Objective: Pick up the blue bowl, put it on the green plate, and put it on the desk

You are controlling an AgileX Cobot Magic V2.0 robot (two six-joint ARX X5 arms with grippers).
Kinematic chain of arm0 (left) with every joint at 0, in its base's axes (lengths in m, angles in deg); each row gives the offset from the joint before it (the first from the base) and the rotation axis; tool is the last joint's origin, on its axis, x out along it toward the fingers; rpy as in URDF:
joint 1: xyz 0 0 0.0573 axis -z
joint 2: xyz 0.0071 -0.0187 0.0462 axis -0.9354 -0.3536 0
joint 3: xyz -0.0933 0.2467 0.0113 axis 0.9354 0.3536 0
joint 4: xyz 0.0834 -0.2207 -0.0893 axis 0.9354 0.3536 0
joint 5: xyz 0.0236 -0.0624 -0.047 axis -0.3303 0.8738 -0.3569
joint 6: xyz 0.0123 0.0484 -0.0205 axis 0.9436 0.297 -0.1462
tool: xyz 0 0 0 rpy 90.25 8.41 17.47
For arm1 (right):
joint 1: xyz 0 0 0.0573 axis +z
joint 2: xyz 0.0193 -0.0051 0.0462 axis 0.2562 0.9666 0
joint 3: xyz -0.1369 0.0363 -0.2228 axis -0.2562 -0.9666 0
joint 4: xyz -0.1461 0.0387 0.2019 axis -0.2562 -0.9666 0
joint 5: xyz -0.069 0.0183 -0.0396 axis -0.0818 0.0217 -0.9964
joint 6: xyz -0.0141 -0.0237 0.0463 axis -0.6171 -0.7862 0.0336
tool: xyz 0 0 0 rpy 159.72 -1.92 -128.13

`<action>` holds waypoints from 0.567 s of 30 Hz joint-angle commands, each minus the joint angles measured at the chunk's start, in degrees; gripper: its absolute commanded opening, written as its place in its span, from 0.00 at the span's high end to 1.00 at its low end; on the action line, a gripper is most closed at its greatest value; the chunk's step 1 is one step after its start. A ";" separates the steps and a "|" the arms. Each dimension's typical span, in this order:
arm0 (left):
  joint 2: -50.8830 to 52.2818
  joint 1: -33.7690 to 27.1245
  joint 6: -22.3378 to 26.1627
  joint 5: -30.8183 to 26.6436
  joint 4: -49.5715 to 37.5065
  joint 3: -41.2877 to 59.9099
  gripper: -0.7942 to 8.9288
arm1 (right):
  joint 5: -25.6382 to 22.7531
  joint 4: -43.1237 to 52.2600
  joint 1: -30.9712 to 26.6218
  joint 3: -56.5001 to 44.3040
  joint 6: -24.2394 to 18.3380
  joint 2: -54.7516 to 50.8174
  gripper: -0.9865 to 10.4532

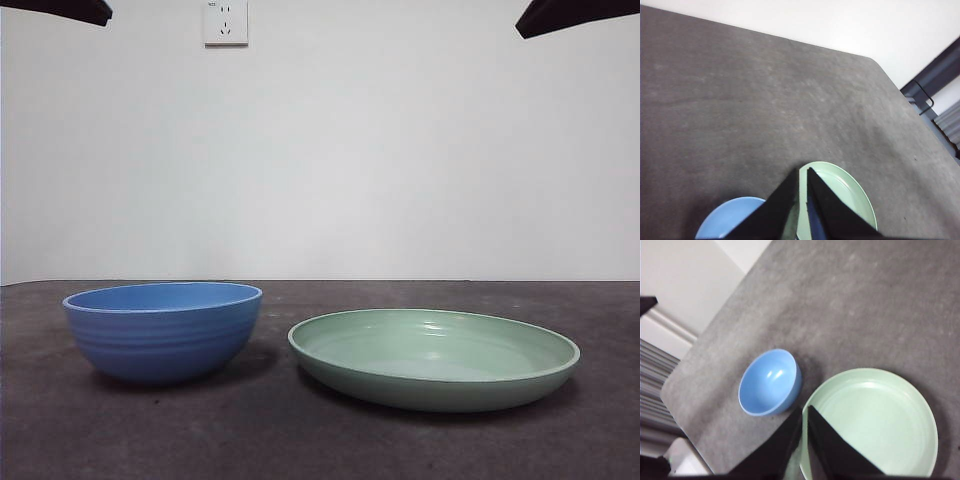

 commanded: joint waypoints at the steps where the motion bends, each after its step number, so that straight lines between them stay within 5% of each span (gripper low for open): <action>1: -0.28 0.72 2.64 0.28 -0.50 -0.90 0.88 | 0.17 -0.33 0.28 1.20 -2.73 0.68 0.90; 4: -0.28 1.44 3.13 0.28 -0.42 -0.90 0.87 | 0.17 -0.31 0.28 1.20 -3.26 0.68 0.90; 7: -0.35 1.81 3.54 0.20 -0.20 -0.90 0.73 | 0.07 0.07 0.28 1.20 -3.26 0.68 0.89; 13: -0.35 1.92 3.72 -0.20 -0.13 -0.90 0.35 | 0.07 0.07 0.28 1.20 -3.23 0.68 0.45; 17: -0.35 2.51 5.42 -0.17 -0.13 -0.90 0.31 | 0.09 0.04 0.28 1.20 -3.23 0.68 0.43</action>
